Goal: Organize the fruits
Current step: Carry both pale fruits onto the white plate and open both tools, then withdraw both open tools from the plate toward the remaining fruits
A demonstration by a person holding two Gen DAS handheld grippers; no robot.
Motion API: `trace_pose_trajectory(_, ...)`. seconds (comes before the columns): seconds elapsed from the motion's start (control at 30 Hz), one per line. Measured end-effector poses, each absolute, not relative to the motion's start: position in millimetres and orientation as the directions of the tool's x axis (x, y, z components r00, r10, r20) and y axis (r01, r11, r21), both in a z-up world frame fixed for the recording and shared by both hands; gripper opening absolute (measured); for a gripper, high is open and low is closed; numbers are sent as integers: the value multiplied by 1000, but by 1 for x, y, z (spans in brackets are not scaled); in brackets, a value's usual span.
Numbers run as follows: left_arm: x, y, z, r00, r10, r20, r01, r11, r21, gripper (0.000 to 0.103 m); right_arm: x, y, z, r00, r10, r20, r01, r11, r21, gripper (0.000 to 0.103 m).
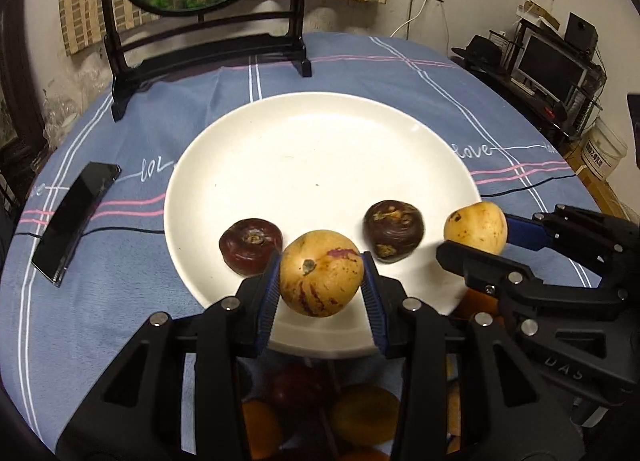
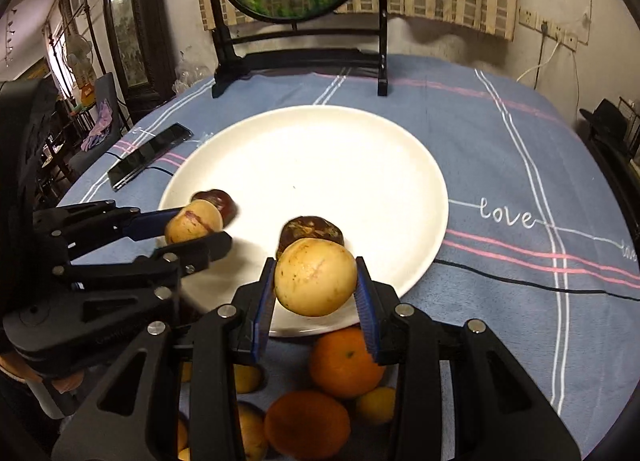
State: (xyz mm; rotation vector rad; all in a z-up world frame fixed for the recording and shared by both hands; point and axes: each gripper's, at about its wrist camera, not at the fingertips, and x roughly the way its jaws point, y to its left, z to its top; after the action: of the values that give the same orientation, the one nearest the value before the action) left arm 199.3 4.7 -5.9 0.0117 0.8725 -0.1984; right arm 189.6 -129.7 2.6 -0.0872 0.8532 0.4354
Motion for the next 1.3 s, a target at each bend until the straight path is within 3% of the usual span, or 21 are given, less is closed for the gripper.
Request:
trace_pose_trajectory(0.1,206,9,-13,614,-167,-772,164,983,-82,40,197,-136,-4,566,350,-747,-388,912,134,39)
trace_pose_trajectory(0.17,210,12,-16,601,-161,-783,149,985,-88,42,201,-140,-8,552,353,-755,-374,915,154,45)
trace_pose_trajectory(0.23,209,16,-15,609,-157,-778,133,987,-95,52,197,-144,-5,570,359,-740,-367,916,161,61)
trace_pose_trajectory(0.27,207,17,-12,623,-155,-767,126,987,-97,61,195,-145,-2,581,362,-729,-367,916,162,62)
trace_pose_trajectory(0.3,204,20,-8,643,-151,-751,117,988,-98,67,191,-145,3,599,369,-711,-372,914,161,62)
trace_pose_trajectory(0.6,194,31,-1,685,-143,-715,89,990,-113,75,185,-150,9,621,376,-688,-371,914,165,63)
trace_pose_trajectory(0.87,185,39,-4,731,-35,-682,29,999,-20,76,185,-156,2,608,370,-702,-351,919,180,63)
trace_pose_trajectory(1.03,166,53,-1,752,-82,-654,29,995,-92,76,178,-170,-2,601,394,-696,-328,915,235,63)
trace_pose_trajectory(1.13,135,64,8,805,-81,-587,6,992,-129,78,164,-179,-1,612,399,-683,-325,914,242,64)
trace_pose_trajectory(1.2,121,63,11,813,-66,-578,15,996,-91,88,152,-186,0,605,443,-662,-343,895,286,71)
trace_pose_trajectory(1.3,108,58,4,773,-80,-629,64,997,-48,89,130,-187,0,588,472,-657,-358,880,312,79)
